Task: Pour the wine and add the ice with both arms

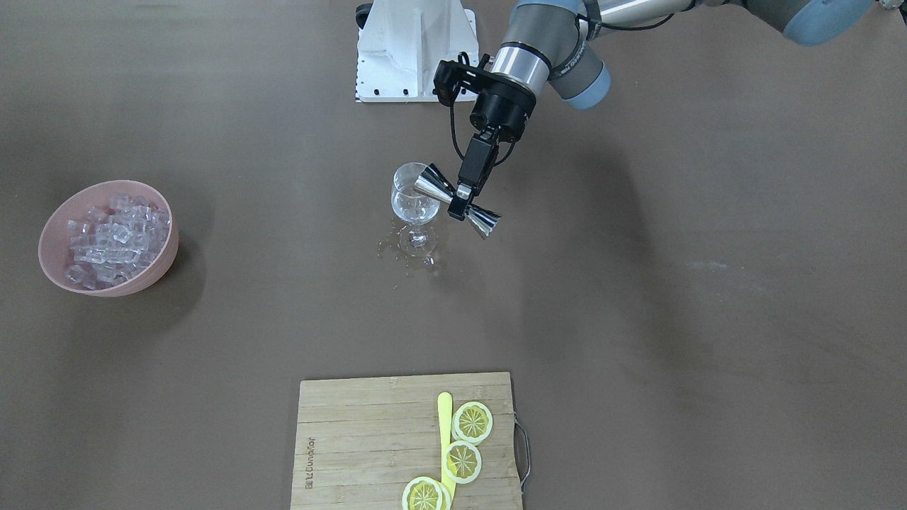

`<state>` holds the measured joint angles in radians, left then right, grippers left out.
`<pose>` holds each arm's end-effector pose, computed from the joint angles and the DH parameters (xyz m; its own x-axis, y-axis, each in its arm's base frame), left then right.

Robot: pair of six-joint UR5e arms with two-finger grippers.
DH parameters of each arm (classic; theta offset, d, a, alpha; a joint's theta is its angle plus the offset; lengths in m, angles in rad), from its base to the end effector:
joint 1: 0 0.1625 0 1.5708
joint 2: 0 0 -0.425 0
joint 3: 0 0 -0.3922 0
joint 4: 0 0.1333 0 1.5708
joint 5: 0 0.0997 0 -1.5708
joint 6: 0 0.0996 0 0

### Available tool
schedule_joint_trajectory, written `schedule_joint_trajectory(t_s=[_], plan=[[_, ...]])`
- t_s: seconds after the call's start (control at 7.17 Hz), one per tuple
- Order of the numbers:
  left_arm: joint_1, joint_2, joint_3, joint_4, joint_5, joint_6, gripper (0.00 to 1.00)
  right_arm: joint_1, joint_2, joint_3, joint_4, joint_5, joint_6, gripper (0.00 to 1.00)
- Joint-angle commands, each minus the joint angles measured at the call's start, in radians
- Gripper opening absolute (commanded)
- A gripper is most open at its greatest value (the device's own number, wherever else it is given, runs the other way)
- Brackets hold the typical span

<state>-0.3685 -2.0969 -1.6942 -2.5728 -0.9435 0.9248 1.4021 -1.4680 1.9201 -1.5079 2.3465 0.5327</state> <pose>0.4889 -0.3943 0.1869 0.5642 0.3046 0.7674 -0.6234 -0.4523 0.6378 -0.0243 -0.5215 0.4267 0.6306 0.0396 0.7751 -0.2021 0.9726 0.1148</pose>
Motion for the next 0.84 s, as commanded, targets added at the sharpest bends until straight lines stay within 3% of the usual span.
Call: schedule_joint_trajectory(t_s=[0.0, 0.42, 0.7], plan=[[0.000, -0.014, 0.002, 0.000, 0.006, 0.075, 0.00, 0.000, 0.000, 0.008, -0.003, 0.005, 0.001, 0.94], [0.000, -0.015, -0.002, -0.006, 0.003, 0.259, 0.00, 0.000, -0.002, 0.011, -0.008, 0.008, 0.000, 0.94], [0.009, -0.016, 0.001, -0.131, -0.006, 0.026, 0.00, 0.000, -0.002, 0.017, -0.008, 0.008, 0.001, 0.94]])
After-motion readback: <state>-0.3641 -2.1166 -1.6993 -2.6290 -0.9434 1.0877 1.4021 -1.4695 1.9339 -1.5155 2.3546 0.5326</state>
